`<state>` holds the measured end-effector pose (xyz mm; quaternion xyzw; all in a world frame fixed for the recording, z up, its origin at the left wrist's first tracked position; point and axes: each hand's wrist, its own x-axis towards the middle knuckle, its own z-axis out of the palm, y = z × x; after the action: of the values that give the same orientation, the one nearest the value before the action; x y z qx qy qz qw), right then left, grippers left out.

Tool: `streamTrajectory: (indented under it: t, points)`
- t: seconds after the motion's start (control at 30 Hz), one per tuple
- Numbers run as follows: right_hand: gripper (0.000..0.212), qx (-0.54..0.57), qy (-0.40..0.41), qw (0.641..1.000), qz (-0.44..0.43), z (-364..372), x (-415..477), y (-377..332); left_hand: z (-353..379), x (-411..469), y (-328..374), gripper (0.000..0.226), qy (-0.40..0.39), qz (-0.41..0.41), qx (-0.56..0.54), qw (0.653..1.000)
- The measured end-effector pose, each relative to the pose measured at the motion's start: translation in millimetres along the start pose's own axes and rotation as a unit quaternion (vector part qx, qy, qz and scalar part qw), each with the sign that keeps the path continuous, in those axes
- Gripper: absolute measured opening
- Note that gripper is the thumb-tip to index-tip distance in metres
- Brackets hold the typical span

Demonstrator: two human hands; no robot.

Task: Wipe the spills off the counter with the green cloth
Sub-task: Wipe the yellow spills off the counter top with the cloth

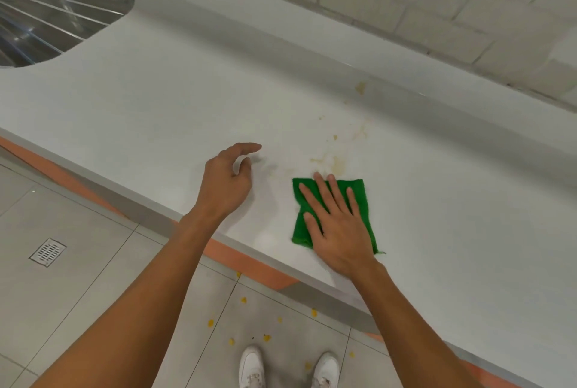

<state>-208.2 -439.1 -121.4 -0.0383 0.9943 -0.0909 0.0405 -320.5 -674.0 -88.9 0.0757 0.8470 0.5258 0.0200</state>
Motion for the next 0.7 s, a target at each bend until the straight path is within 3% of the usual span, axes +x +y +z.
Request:
streamTrajectory:
  t: [0.1,0.23,0.47,0.57,0.7]
  points:
    - [0.065,0.030,-0.009,0.999,0.014,-1,22,-8,8,1,8,0.036,-0.010,0.001,0.002,1.000]
    - [0.065,0.160,0.004,0.987,0.015,-20,11,9,28,0,26,0.036,-0.031,0.016,0.007,0.999]
    - [0.057,0.209,0.073,0.967,0.127,-38,-36,79,104,-23,57,0.038,-0.071,0.053,0.057,0.994]
    - [0.057,0.209,0.097,0.960,0.160,-39,-47,108,142,-34,58,0.043,-0.083,0.070,0.153,0.982]
    - [0.057,0.187,0.115,0.960,0.173,-35,-47,140,181,-58,57,0.064,-0.075,0.057,0.334,0.938]
